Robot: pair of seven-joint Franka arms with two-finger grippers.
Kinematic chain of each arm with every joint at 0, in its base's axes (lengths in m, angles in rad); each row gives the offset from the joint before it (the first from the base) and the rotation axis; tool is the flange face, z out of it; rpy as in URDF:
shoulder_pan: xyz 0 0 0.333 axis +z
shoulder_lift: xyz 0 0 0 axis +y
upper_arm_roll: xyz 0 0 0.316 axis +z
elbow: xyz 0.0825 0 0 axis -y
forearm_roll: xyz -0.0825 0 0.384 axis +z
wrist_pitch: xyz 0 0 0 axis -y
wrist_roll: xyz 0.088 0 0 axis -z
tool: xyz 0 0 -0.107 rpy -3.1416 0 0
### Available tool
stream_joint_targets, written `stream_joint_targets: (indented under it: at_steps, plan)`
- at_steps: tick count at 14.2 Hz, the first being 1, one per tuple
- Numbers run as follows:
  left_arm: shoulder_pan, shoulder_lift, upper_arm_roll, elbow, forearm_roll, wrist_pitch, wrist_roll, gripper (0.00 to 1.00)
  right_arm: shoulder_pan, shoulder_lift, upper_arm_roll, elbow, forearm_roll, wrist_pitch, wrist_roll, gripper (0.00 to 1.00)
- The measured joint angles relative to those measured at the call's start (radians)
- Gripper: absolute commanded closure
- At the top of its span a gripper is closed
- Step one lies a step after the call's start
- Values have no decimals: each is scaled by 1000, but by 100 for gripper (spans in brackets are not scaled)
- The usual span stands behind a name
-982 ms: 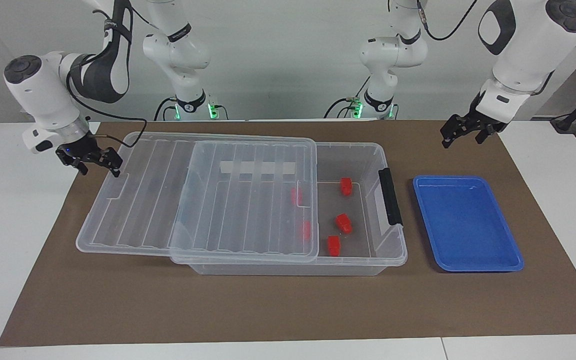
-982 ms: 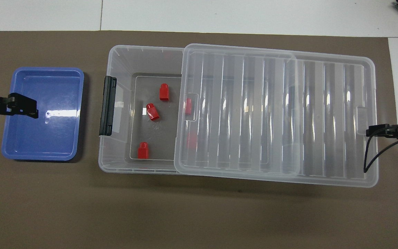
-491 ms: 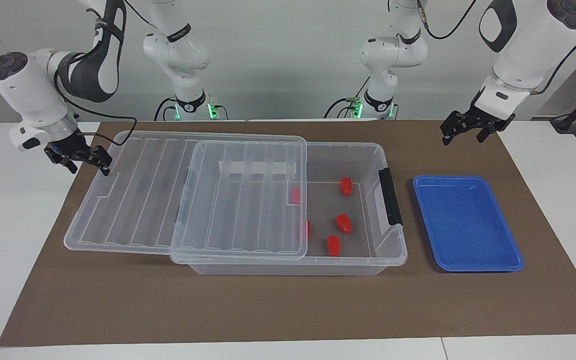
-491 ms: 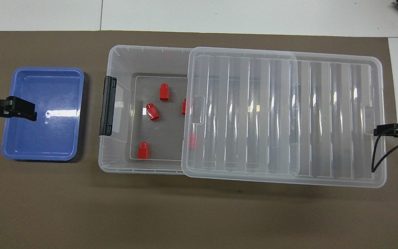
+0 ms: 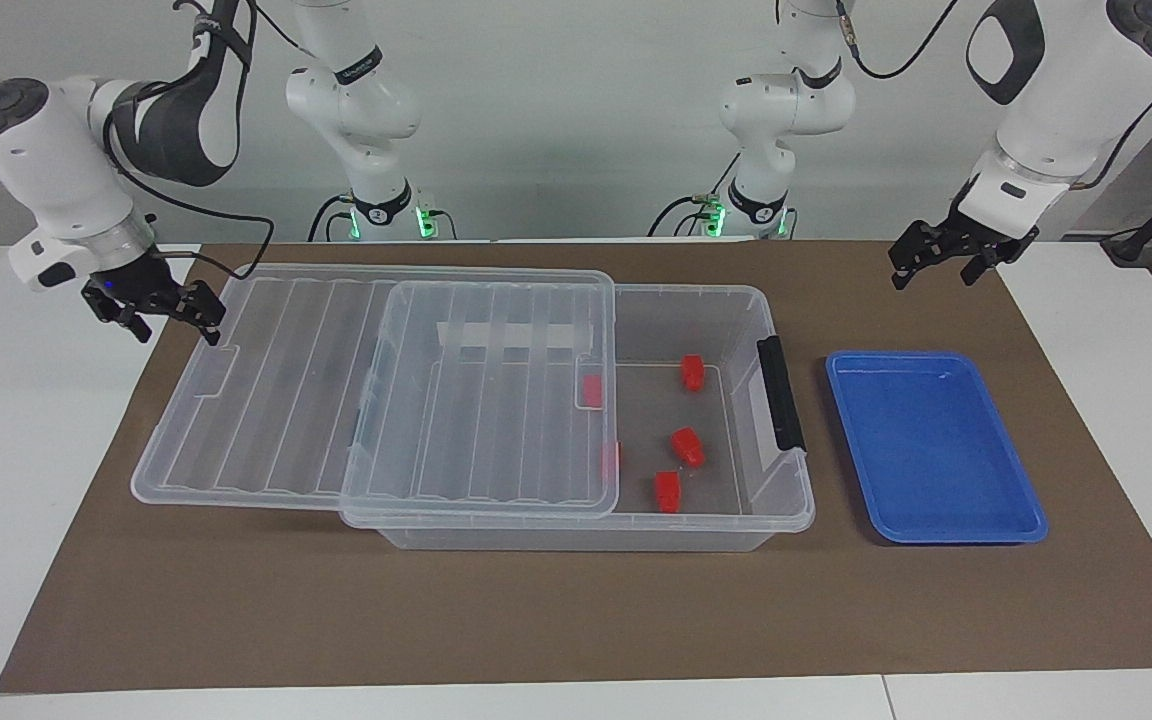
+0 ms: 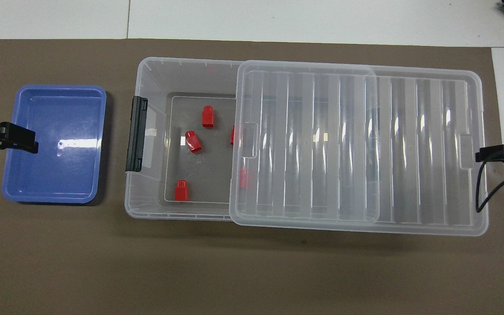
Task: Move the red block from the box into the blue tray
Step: 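Reach the left gripper into the opened box toward a red block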
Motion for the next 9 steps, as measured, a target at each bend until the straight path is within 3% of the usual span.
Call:
stream_joint_targets:
  at_steps: [3, 9]
  plan:
    - [-41, -1, -9, -3, -6, 78, -177, 0, 60, -2, 2, 77, -2, -86, 126, 0]
    - [-320, 3, -24, -99, -7, 398, -778, 0, 219, 34, 5, 336, -72, -281, 368, 0]
